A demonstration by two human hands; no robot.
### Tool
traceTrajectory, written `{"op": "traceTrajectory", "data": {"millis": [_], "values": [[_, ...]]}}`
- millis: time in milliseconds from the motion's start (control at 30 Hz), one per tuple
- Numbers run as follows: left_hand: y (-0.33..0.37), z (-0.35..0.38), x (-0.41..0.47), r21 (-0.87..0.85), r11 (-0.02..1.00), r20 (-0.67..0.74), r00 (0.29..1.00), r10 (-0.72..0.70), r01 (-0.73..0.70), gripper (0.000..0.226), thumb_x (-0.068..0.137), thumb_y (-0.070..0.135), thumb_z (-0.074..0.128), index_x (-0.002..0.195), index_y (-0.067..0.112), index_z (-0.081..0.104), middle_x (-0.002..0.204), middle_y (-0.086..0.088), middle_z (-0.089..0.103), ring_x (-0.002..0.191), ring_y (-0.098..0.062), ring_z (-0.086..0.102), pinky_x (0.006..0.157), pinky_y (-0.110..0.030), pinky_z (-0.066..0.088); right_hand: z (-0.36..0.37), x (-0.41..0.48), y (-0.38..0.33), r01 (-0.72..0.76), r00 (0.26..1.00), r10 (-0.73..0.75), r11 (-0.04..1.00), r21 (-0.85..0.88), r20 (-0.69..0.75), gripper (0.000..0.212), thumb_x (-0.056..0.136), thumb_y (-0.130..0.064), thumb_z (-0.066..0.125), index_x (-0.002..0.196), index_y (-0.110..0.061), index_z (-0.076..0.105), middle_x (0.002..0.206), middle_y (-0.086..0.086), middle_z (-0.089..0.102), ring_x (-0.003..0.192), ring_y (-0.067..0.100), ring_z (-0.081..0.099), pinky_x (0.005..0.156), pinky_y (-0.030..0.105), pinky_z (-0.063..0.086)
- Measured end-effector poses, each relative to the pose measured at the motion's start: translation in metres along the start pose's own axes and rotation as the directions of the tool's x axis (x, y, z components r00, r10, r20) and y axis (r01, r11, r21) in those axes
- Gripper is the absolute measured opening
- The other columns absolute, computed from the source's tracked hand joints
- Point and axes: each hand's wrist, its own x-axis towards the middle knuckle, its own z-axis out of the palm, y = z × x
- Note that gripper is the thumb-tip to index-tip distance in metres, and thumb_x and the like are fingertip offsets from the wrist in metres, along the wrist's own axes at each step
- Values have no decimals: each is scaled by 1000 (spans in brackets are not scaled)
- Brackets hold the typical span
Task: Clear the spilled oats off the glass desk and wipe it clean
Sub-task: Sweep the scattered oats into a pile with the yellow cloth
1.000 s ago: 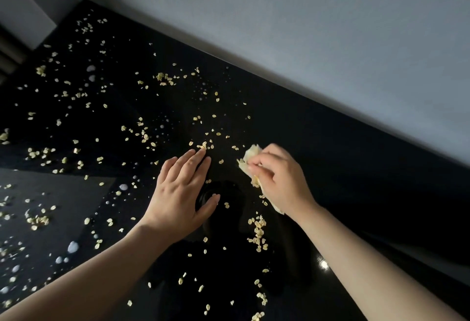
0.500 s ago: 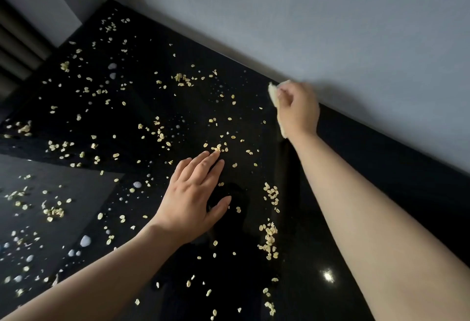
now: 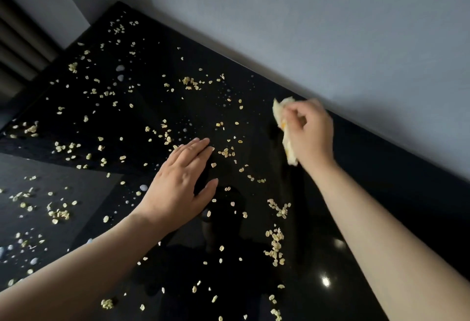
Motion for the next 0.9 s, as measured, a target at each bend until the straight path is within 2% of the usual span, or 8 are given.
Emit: {"op": "traceTrajectory", "data": {"millis": [167, 267, 367, 467, 567, 667, 800, 900], "values": [[-21, 0, 0, 116, 993, 60, 998, -18, 11, 68, 88, 50, 43, 138, 4, 48, 149, -8, 41, 143, -22, 29, 116, -42, 26, 30, 57, 24, -167, 984, 150, 967, -193, -100, 15, 97, -23, 52, 99, -19, 66, 106, 1, 60, 95, 18, 59, 73, 24, 40], [-30, 3, -2, 132, 991, 81, 996, -48, 37, 73, 89, 55, 39, 142, 4, 43, 153, -7, 35, 146, -20, 23, 120, -37, 16, 50, 38, 12, -24, 1000, 23, 977, -211, -7, 13, 94, -24, 56, 96, -18, 67, 101, 1, 57, 93, 20, 56, 71, 25, 35], [-33, 8, -5, 122, 992, 89, 995, -49, 38, 77, 89, 59, 37, 145, 6, 40, 156, -4, 29, 147, -17, 17, 120, -40, 14, 55, -4, -8, 200, 970, -184, 975, -92, 155, 8, 88, -21, 63, 87, -16, 69, 89, -3, 54, 82, 16, 52, 64, 23, 33], [-34, 10, -6, 58, 997, 71, 996, -45, 41, 79, 88, 60, 40, 145, 5, 38, 157, -4, 28, 148, -16, 14, 119, -44, 16, 45, -42, -20, 212, 933, -212, 977, 33, 292, 5, 87, -16, 66, 85, -15, 70, 87, -9, 54, 79, 9, 53, 64, 18, 38], [-34, 12, -6, 26, 999, 54, 998, -37, 35, 79, 87, 60, 43, 146, 6, 38, 157, -4, 27, 148, -17, 15, 119, -47, 17, 14, -42, -17, 134, 981, -143, 988, 81, 131, 7, 87, -15, 64, 87, -13, 71, 86, -6, 55, 76, 6, 53, 69, 13, 41], [-34, 12, -6, 12, 1000, 47, 999, -23, 22, 81, 86, 60, 46, 145, 5, 38, 156, -4, 28, 148, -18, 15, 119, -47, 16, -17, -13, 13, 12, 998, -14, 999, -33, -67, 10, 90, -15, 61, 93, -12, 70, 93, -2, 58, 82, 9, 54, 72, 11, 38], [-36, 14, -7, 16, 1000, 39, 999, -15, 15, 82, 86, 60, 46, 145, 5, 38, 156, -5, 28, 148, -19, 15, 119, -47, 16, -9, -2, 50, -214, 971, 199, 971, -110, -131, 14, 92, -17, 58, 100, -14, 69, 101, 2, 59, 93, 24, 59, 76, 28, 42], [-35, 15, -7, 14, 1000, 36, 999, -21, 21, 81, 86, 61, 44, 145, 5, 38, 156, -5, 28, 148, -19, 16, 119, -47, 16, 17, -27, 32, -97, 990, 80, 984, -149, -115, 10, 88, -21, 59, 91, -18, 68, 92, -1, 56, 86, 25, 58, 68, 30, 41]]}}
